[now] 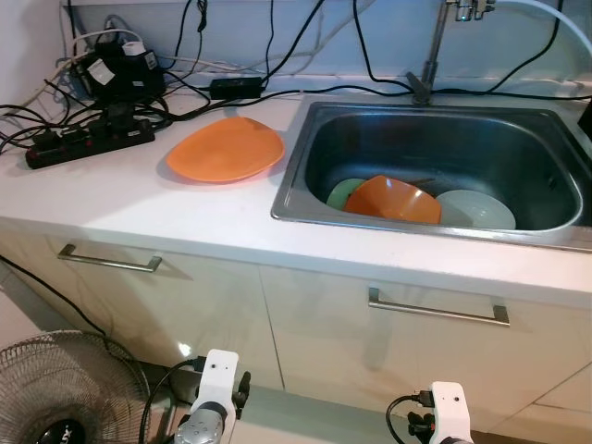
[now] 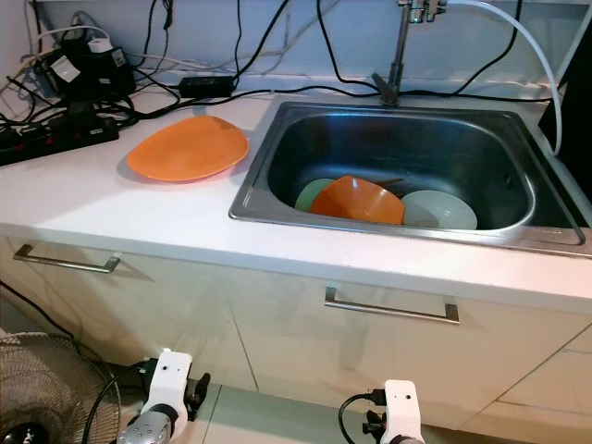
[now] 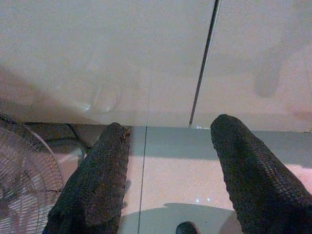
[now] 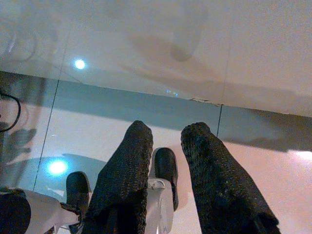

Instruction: Kitchen organization

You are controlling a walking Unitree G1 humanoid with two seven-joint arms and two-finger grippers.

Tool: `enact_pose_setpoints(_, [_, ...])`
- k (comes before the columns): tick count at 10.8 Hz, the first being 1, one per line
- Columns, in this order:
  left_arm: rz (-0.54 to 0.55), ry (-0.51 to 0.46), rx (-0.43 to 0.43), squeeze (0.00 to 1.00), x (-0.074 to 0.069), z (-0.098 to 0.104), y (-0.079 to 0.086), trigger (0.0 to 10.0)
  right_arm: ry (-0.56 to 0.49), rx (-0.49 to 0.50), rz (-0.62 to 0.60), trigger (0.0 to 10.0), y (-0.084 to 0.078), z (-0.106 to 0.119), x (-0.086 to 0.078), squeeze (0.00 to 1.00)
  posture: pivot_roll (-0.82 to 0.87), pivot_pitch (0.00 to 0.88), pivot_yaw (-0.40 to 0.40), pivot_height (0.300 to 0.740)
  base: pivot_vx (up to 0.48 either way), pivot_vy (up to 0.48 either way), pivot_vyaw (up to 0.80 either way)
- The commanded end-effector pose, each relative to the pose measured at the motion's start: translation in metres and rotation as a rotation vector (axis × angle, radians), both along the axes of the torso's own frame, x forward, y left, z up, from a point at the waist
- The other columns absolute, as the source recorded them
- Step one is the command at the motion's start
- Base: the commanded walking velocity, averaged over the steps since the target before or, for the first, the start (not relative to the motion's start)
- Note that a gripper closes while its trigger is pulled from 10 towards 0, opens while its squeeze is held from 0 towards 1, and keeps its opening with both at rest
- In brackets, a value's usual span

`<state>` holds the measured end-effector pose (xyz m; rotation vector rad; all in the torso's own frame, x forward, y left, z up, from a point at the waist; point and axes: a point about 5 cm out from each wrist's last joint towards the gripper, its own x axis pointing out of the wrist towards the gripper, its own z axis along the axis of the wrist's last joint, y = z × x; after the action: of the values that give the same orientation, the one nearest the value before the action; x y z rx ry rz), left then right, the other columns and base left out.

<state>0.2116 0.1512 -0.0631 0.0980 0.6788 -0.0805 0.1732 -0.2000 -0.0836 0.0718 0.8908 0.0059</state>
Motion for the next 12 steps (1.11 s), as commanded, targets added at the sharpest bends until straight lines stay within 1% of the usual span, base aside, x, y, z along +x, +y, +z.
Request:
enact_pose_setpoints(1, [0.018,0.015,0.006,0.00,-0.0026,-0.0017,0.0043,10.0,0.005,0.008,0.011,10.0,0.0009,0.0006,0.0021,0.00,0.03,0.000,0.101,0.740,0.000,0.000,-0.58])
enact_pose_setpoints(4, [0.021,0.040,0.011,0.00,-0.0060,-0.0046,0.0085,10.0,0.005,0.010,0.012,10.0,0.0005,0.0009,0.0026,0.00,0.03,0.000,0.099,0.740,0.000,0.000,-0.58])
enact_pose_setpoints(5, [0.018,0.040,0.015,0.00,-0.0058,-0.0046,0.0086,10.0,-0.004,0.010,0.002,10.0,0.0002,0.0014,0.0032,0.00,0.03,0.000,0.098,0.732,0.000,0.000,-0.47])
enact_pose_setpoints(6, [0.009,0.042,0.025,0.00,-0.0062,-0.0049,0.0085,10.0,-0.009,0.012,-0.002,10.0,0.0001,0.0016,0.0034,0.00,0.04,0.000,0.098,0.728,0.000,0.000,0.00])
enact_pose_setpoints(10, [0.006,0.051,0.030,0.00,-0.0093,-0.0067,0.0090,10.0,-0.008,0.007,0.000,10.0,-0.0001,0.0017,0.0037,0.00,0.04,0.000,0.098,0.728,0.000,-0.480,0.00])
enact_pose_setpoints(12, [0.009,0.058,0.026,0.00,-0.0107,-0.0077,0.0095,10.0,-0.008,0.006,0.001,10.0,-0.0003,0.0018,0.0037,0.00,0.04,0.000,0.098,0.728,0.000,0.000,0.00])
